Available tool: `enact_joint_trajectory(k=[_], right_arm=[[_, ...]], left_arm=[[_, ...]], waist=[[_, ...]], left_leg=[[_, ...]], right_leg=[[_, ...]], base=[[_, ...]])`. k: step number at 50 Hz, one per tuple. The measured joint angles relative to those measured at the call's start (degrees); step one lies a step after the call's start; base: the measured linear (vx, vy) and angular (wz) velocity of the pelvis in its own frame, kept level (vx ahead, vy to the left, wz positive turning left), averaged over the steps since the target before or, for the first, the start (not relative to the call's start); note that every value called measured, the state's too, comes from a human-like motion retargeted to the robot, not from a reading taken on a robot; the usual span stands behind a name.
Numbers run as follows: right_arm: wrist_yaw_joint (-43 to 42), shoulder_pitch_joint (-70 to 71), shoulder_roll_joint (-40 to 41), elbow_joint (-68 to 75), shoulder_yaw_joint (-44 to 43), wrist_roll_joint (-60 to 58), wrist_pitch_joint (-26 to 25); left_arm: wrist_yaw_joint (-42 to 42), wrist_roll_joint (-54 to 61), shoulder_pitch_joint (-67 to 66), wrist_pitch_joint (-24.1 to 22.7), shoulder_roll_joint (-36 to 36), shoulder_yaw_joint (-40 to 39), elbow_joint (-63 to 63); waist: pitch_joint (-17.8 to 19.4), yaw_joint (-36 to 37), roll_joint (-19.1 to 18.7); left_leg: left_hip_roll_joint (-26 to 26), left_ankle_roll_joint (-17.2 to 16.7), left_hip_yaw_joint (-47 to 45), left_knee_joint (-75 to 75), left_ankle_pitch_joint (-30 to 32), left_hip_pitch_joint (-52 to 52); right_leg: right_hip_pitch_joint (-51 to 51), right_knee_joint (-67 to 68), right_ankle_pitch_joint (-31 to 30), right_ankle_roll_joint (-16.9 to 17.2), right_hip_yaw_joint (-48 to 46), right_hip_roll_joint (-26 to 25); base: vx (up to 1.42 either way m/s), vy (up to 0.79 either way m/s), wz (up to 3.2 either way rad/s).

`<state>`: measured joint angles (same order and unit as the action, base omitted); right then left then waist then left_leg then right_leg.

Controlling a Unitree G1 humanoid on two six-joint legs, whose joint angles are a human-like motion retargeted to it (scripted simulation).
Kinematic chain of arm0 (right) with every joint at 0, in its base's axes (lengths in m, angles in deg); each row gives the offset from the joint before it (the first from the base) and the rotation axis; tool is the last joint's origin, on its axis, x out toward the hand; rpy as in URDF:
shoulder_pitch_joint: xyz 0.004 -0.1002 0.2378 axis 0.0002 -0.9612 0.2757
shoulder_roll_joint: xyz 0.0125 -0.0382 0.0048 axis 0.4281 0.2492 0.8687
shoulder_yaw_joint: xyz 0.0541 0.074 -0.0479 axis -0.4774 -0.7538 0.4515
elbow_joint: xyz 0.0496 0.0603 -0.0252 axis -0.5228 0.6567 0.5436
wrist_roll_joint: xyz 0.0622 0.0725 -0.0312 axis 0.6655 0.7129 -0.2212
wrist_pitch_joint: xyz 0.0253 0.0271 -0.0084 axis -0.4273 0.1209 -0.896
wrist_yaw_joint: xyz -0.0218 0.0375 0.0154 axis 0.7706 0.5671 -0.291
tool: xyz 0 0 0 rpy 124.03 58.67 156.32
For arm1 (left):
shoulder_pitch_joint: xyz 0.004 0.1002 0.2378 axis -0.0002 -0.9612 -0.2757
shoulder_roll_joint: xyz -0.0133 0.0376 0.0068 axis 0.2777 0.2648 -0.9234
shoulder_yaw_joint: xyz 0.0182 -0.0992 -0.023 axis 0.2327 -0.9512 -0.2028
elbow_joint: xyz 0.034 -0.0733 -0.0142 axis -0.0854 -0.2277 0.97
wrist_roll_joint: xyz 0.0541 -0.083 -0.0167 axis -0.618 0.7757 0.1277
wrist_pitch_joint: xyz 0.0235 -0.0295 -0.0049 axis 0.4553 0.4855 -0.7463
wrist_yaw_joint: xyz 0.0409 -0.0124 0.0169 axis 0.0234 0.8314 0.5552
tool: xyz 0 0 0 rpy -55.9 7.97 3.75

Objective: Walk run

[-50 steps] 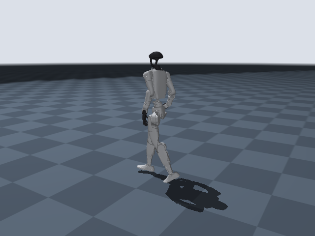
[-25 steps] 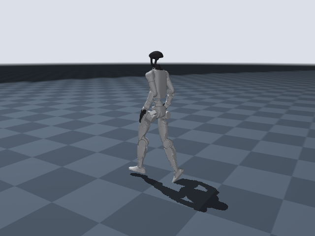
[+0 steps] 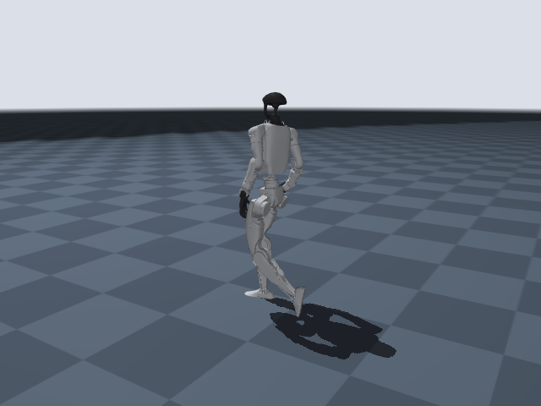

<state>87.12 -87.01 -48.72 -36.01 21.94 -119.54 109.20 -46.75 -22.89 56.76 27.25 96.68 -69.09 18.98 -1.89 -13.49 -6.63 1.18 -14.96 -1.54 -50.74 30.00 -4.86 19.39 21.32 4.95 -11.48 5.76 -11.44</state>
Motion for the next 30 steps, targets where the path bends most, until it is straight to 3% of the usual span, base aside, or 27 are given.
enact_joint_trajectory(k=[2, 5, 7, 11, 13, 15, 16, 17, 18, 20, 22, 23, 25, 27, 30], right_arm=[[2.03, 1.18, 0.09, 1.18, -0.28, -0.23, -1.14], [6.2, 1.5, -0.62, 3.21, 1.69, -0.9, -4.14], [8.21, 1.65, -1.39, 3.69, 2.05, -2.1, -6.01], [5.63, 0.45, -2.49, 4.18, 2.53, -3.61, -5.56], [2.97, 0.24, -2.76, 5.33, 2.92, -2.7, -3.94], [1.65, 0.61, -2.96, 6.98, 3.52, -1.03, -2.47], [2.36, 0.84, -3.05, 7.68, 3.88, -0.05, -2.04], [3.54, 1.12, -3.07, 8.29, 4.22, 1.0, -1.87], [5.66, 1.51, -2.96, 8.74, 4.5, 2.18, -2.21], [10.67, 1.89, -2.23, 9.59, 4.38, 2.09, -3.69], [14.56, 3.39, -1.04, 9.8, 3.09, 0.16, -6.12], [15.2, 3.91, -0.43, 9.41, 2.69, -0.1, -6.76], [13.84, 3.27, -0.81, 7.63, 2.06, 0.15, -5.8], [9.03, 1.76, -1.23, 5.53, 1.94, 0.05, -3.94], [1.57, -0.2, -0.48, 3.29, 0.28, 2.18, -0.54]], left_arm=[[-2.31, -1.91, 1.08, 1.02, -1.24, -0.59, -0.29], [-1.19, -1.99, 0.3, 1.28, -2.33, -1.47, 1.82], [4.63, -0.31, -0.58, 1.03, -2.63, -1.56, 4.07], [9.2, 3.08, -0.72, -2.18, -2.19, -2.04, 6.78], [8.37, 4.29, -0.06, -2.14, -1.65, -1.85, 6.82], [6.33, 5.1, 1.28, -0.57, -1.08, -1.24, 6.48], [4.92, 4.9, 1.69, 0.14, -0.98, -1.15, 6.42], [3.52, 4.55, 1.98, 0.63, -0.79, -1.12, 6.36], [2.17, 3.88, 2.05, 0.68, -0.38, -1.19, 6.29], [2.35, 2.89, 1.69, 0.02, -0.52, -1.35, 5.45], [1.77, 2.37, 2.95, -1.26, -0.82, -5.3, 3.28], [1.18, 2.43, 3.47, -0.69, -1.19, -5.54, 1.94], [-0.58, 3.33, 4.03, 0.46, -2.82, -4.81, -0.85], [-1.55, 4.81, 4.02, 0.5, -3.84, -4.8, -3.05], [-1.69, 5.55, 3.18, 0.14, -3.94, -2.39, -4.42]], waist=[[-1.06, -0.74, 3.01], [-1.99, 2.62, 6.2], [-1.94, 5.48, 7.76], [-2.44, 11.27, 8.84], [-2.08, 14.81, 9.02], [-2.0, 16.32, 9.57], [-1.89, 17.34, 10.34], [-1.92, 17.75, 11.41], [-2.24, 16.94, 13.08], [-1.58, 13.17, 14.9], [-1.53, 10.1, 12.53], [-2.26, 10.07, 9.04], [-3.12, 10.3, 3.98], [-3.35, 10.96, 2.57], [-3.55, 8.13, 0.68]], left_leg=[[1.63, 3.16, 0.68, -4.66, -6.42, -6.76], [2.01, 12.63, -4.05, -3.37, -19.49, -14.47], [2.18, 16.92, -6.78, 3.17, -25.39, -19.11], [3.85, 21.3, -10.53, 28.22, -30.43, -22.77], [6.56, 20.37, -9.1, 39.89, -32.63, -22.17], [6.05, 20.34, -14.14, 45.09, -31.84, -21.17], [6.0, 25.64, -16.41, 43.81, -26.26, -21.26], [6.19, 29.33, -17.79, 41.54, -25.08, -21.09], [6.85, 29.8, -17.39, 37.24, -32.69, -20.42], [16.59, 29.39, -0.26, 26.1, -40.42, -22.75], [10.19, 27.4, -4.44, 20.64, -43.7, -21.61], [6.04, 27.15, -4.85, 21.83, -44.73, -19.09], [3.74, 26.52, -2.54, 24.43, -46.3, -13.96], [4.29, 25.18, -1.47, 28.85, -43.51, -9.45], [3.15, 22.54, -1.96, 34.86, -35.14, -2.74]], right_leg=[[-2.33, -0.6, 0.96, 0.41, -1.77, 4.77], [-8.72, -4.32, -0.22, -0.87, -0.43, 5.03], [-12.48, -8.13, -6.36, 0.44, -2.65, 5.7], [-20.32, -13.81, -19.37, 5.11, -6.47, 5.49], [-24.5, -15.04, -25.45, 7.61, -7.43, 4.64], [-27.65, -14.38, -31.06, 11.44, -10.52, 4.62], [-28.24, -11.56, -33.4, 15.04, -8.87, 4.63], [-28.07, -6.96, -34.95, 18.74, -8.13, 4.86], [-26.34, 1.2, -34.95, 22.67, -9.21, 5.5], [-22.11, 19.75, -34.95, 26.47, -11.09, 5.18], [-17.6, 27.28, -34.51, 26.36, -7.13, 0.13], [-15.03, 25.65, -33.18, 26.21, -3.98, -4.39], [-9.4, 25.85, -25.72, 21.63, -4.93, -3.62], [-5.09, 22.74, -18.88, 16.76, -4.62, 0.55], [-0.56, 10.42, -10.53, 16.12, -8.1, 9.18]], base=[[1.2, -0.33, 0.82], [1.2, -0.24, -0.2], [1.31, -0.22, -0.29], [1.17, -0.2, -0.39], [1.51, -0.19, -0.7], [1.23, -0.21, -0.36], [1.22, -0.3, -0.27], [1.61, -0.49, -0.14], [1.66, -0.5, 0.43], [1.44, -0.31, 0.98], [1.3, -0.19, 0.56], [1.3, 0.06, 0.21], [1.1, 0.18, -0.01], [1.16, 0.02, 0.07], [1.17, -0.04, 1.17]])
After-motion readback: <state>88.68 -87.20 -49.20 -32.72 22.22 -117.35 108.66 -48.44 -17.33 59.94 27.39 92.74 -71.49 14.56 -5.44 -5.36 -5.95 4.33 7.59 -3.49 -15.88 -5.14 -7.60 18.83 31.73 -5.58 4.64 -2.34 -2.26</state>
